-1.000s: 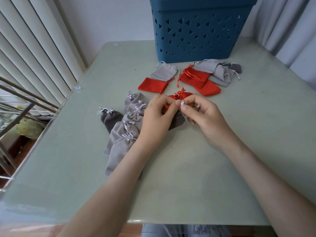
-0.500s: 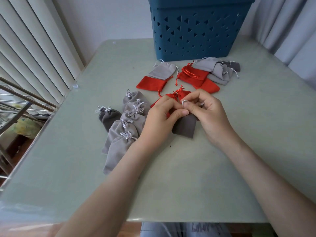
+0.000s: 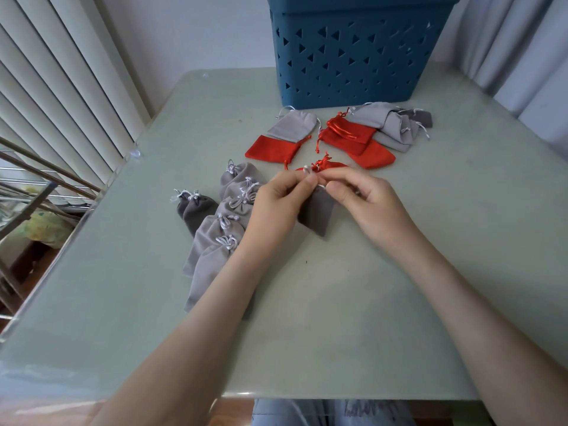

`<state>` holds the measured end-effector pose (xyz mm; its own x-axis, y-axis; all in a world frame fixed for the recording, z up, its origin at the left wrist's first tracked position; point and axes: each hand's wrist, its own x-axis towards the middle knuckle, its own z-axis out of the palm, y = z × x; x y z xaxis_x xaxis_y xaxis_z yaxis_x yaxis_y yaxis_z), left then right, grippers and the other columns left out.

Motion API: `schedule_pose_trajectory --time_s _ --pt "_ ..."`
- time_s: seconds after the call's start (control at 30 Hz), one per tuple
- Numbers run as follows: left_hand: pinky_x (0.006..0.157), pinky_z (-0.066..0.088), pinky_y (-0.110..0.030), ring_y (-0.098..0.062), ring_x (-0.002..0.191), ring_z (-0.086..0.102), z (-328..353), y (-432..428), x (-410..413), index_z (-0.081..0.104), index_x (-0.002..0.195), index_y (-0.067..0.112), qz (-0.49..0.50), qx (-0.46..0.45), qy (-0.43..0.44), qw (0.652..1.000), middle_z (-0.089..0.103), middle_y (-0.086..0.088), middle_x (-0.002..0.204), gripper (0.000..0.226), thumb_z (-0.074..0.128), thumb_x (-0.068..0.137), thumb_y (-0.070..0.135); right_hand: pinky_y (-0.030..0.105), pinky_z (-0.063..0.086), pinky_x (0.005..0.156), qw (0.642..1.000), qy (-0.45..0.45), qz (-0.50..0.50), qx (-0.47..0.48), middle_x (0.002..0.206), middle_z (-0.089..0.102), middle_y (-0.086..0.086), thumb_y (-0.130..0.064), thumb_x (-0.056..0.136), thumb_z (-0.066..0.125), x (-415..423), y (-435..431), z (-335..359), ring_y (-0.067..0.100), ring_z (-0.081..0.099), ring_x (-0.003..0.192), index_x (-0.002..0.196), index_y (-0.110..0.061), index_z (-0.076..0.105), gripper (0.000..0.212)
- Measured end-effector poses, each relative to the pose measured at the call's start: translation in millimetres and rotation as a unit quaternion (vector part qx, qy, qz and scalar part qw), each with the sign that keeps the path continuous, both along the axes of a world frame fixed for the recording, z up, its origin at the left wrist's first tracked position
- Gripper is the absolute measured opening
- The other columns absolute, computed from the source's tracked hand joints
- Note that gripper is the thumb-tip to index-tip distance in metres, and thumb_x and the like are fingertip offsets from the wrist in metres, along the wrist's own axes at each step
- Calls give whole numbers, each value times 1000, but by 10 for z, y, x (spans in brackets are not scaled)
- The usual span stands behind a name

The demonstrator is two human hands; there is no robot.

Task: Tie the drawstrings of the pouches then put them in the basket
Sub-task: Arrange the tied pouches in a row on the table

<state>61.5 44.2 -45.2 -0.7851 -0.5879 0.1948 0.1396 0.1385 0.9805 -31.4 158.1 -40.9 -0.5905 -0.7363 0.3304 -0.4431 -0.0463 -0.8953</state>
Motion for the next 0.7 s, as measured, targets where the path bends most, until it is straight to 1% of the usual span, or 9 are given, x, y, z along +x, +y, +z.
schedule_pose_trajectory --time_s 0.07,0.2,0.27,0.37,0.47,0.53,0.6,0.63,0.7 --pt "89 46 -37 -15 89 60 -6 5 4 72 75 30 -9 15 4 1000 67 -4 90 20 56 87 26 10 43 83 999 26 -10 30 97 67 -9 -9 93 57 4 -21 -35 -8 58 86 105 -28 64 23" --pt "95 45 -40 -16 95 61 1 38 22 72 80 29 -26 11 -7 1000 69 -2 94 21 54 90 24 6 39 75 996 51 -33 63 88 65 -16 -8 91 58 -58 -15 -65 -15 55 76 103 -12 69 17" --pt "93 45 -35 -10 93 60 -10 42 21 70 82 27 -18 -35 -37 999 67 4 93 21 54 94 19 8 40 80 991 95 -39 82 93 66 -8 -7 91 58 -105 -6 -92 -8 55 86 101 -7 70 16" --pt "85 42 -16 -6 92 58 -36 39 19 67 85 27 13 -151 -93 984 65 7 95 19 54 95 18 13 37 88 979 172 -32 108 102 62 0 -10 89 57 -170 9 -133 3 54 97 99 -3 70 17" --pt "82 38 -10 -4 94 57 -45 40 21 71 91 20 24 -195 -109 975 66 6 98 17 55 94 17 19 33 83 957 240 -50 154 101 60 5 -14 87 59 -226 13 -196 22 54 101 90 -2 70 17" --pt "83 39 -12 -7 94 58 -50 33 20 73 92 17 31 -223 -114 968 67 4 98 17 56 93 16 20 30 84 958 222 -78 164 94 56 0 -13 88 63 -226 13 -180 23 50 102 84 -6 71 12" --pt "83 42 -19 -11 89 59 -55 31 18 72 94 15 38 -240 -117 963 68 1 96 16 57 93 15 16 32 81 965 162 -104 177 85 51 -6 -18 89 62 -205 18 -147 13 46 95 74 -14 68 18" --pt "80 44 -20 -10 85 59 -60 31 18 72 96 14 39 -242 -117 962 67 2 92 16 56 93 15 15 33 75 973 105 -111 175 79 49 -7 -21 90 61 -193 15 -134 9 46 85 67 -17 63 24" --pt "72 40 -12 -7 74 56 -70 42 13 70 106 14 43 -240 -116 963 66 5 86 19 55 94 15 25 31 62 984 -62 -103 135 64 42 -6 -26 92 57 -144 1 -113 10 40 63 57 -21 49 37"
